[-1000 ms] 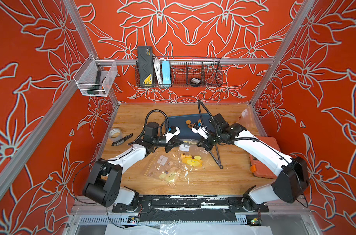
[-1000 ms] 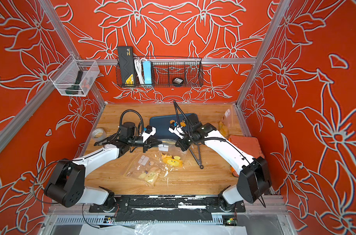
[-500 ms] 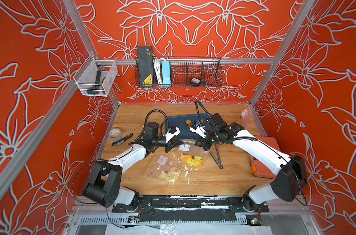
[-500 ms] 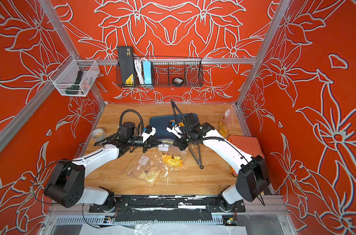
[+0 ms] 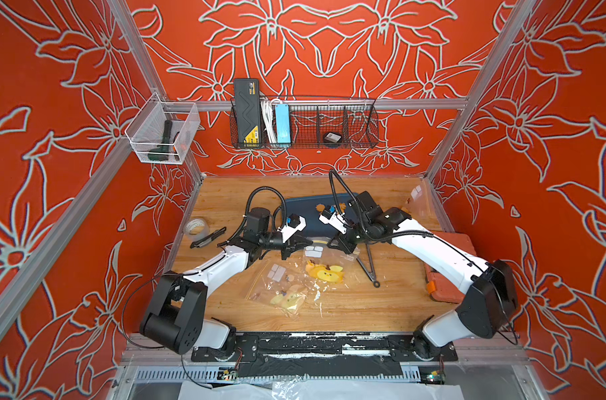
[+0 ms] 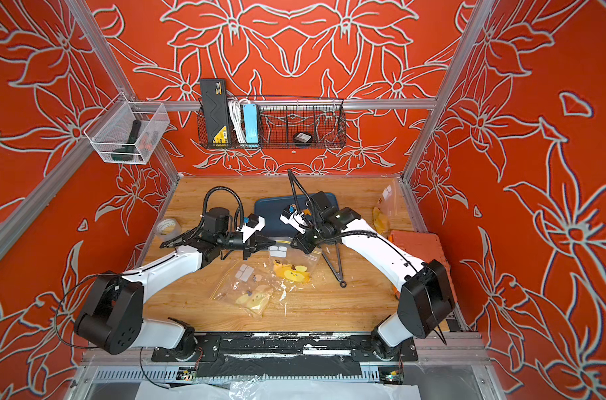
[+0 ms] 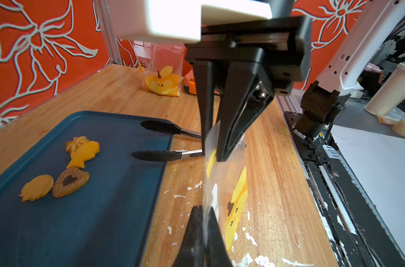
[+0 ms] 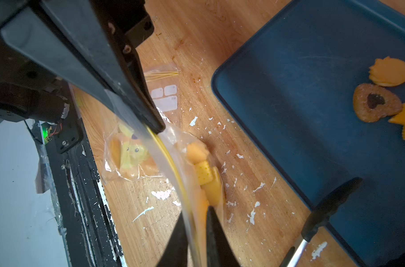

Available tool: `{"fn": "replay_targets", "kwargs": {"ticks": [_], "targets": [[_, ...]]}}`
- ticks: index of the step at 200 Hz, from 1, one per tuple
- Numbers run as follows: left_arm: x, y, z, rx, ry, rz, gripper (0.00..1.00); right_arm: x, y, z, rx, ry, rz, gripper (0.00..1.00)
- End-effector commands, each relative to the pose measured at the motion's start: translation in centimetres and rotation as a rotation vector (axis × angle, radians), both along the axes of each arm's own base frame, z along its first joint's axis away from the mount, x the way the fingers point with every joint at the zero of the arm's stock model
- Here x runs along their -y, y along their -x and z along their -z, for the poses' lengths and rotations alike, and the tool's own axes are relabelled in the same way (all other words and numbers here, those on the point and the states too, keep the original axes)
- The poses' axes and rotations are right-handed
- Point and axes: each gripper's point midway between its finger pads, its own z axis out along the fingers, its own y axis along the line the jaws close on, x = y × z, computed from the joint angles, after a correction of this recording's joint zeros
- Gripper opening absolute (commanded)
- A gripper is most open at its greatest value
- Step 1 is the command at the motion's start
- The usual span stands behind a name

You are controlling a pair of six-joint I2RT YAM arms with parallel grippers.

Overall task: Put the cookies into a resealable bag to prevent moisture
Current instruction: Close the ziploc bag at the center of the board.

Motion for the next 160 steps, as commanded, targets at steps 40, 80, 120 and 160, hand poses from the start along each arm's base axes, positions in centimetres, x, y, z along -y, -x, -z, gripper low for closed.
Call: {"fn": "replay_targets", "kwargs": {"ticks": [40,80,120,160], "targets": [[0.1,0.3,-1.6,0.058,0.017,0.025,0.00,-1.4,0.1,-1.0,0.010,-0.043,-0.045,0.09],[0.1,0.3,-1.6,0.056,0.020,0.027,0.00,-1.8,0.0,-1.2,0.022,-0.048,-0.059,0.19],[0.1,0.3,-1.6,0.059,0.019,0.026,0.00,-2.4,0.0,-1.4,0.014,-0.063,-0.071,0.14],[0.1,0.2,-1.6,0.059,0.020,0.026,0.00,-2.9,-0.2,-1.4,0.016,-0.072,-0.078,0.19]]}}
